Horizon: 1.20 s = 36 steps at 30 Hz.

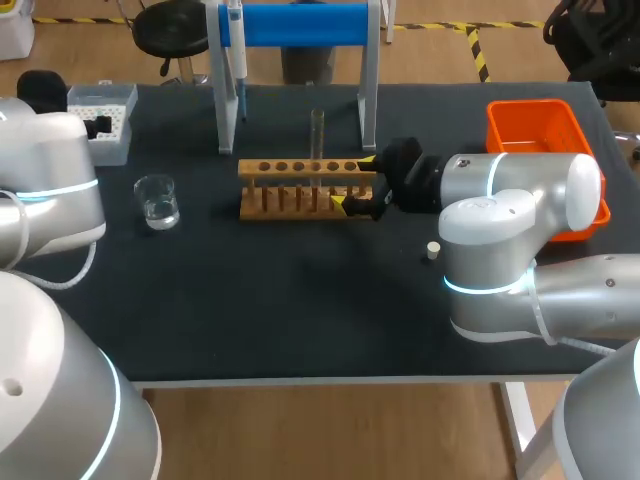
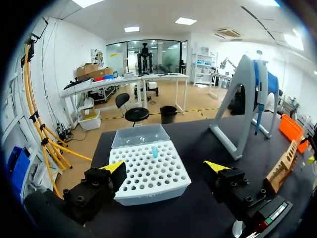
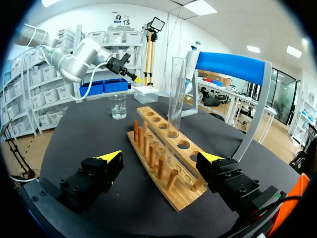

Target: Invert the test tube, pick up the pipette, mount the tip to pipette, aspirate from beaker and dispense into the tube, eject the tip, return the pipette, and cap with the stopper.

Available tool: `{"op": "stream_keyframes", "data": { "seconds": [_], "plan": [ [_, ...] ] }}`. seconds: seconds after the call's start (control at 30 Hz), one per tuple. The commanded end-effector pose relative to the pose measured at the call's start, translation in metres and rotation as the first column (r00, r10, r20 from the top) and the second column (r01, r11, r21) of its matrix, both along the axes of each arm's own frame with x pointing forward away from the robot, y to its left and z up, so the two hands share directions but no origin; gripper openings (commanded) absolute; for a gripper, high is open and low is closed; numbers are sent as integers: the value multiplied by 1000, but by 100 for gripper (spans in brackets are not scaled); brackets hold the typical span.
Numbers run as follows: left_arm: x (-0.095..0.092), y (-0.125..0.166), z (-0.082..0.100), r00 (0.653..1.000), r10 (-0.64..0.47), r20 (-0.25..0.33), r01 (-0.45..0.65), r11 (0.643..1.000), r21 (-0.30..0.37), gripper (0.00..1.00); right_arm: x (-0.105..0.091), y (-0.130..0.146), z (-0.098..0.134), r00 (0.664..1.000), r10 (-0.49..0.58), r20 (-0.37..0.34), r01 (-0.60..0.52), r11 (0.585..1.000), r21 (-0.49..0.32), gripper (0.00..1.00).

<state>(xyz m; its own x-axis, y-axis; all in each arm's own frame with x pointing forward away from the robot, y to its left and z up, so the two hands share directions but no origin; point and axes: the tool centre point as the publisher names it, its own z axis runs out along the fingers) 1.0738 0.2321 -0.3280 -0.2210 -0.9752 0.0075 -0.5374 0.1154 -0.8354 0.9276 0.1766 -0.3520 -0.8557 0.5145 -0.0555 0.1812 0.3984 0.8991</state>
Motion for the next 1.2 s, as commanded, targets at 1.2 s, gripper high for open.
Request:
{"op": "stream_keyframes", "data": {
  "seconds": [1.2],
  "plan": [
    [23, -5, -14, 999, -6, 47, 5, 1000, 20, 100, 0, -1, 1, 1000, 4, -3, -4, 1000, -1, 100]
  ]
}}
